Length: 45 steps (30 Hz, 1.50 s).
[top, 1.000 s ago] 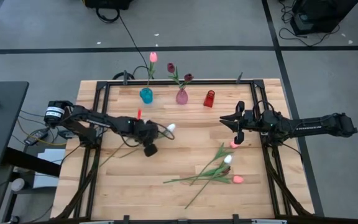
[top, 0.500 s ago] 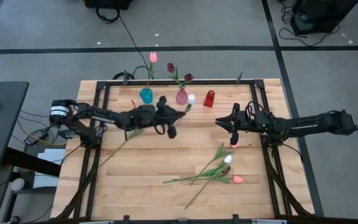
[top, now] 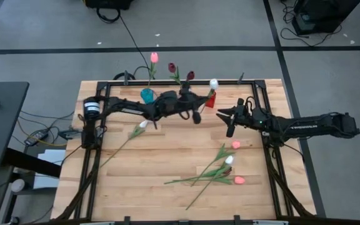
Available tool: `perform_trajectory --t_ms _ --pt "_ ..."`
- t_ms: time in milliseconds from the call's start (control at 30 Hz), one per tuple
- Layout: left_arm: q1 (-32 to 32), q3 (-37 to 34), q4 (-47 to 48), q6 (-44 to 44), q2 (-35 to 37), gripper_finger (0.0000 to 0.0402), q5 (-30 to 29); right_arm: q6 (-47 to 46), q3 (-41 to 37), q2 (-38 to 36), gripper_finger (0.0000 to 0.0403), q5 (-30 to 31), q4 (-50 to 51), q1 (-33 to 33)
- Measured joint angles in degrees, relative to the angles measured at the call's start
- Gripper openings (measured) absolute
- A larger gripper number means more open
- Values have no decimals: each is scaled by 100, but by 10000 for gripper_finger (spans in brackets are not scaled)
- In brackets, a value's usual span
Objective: Sort flowers into vase by color
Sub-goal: Put the top right white flower into the red vase
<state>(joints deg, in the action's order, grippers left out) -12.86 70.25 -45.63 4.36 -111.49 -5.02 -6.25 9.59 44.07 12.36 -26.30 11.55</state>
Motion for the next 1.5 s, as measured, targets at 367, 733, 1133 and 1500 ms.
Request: perform_trajectory --t_ms 367,733,1133,1500 --pt "229 935 -825 365 -865 3 -1496 185 -11 -1188 111 -267 1234 407" --pt "391 1838 -1114 938 -1171 3 -1986 217 -13 -1366 110 -405 1196 422" --pt "167 2113 -833 1166 -1435 3 -2152 187 -13 -1375 110 -796 1181 417" --pt "-105 2099 -221 -8 -1608 6 -1762 136 -13 -1372 110 -968 1138 417"
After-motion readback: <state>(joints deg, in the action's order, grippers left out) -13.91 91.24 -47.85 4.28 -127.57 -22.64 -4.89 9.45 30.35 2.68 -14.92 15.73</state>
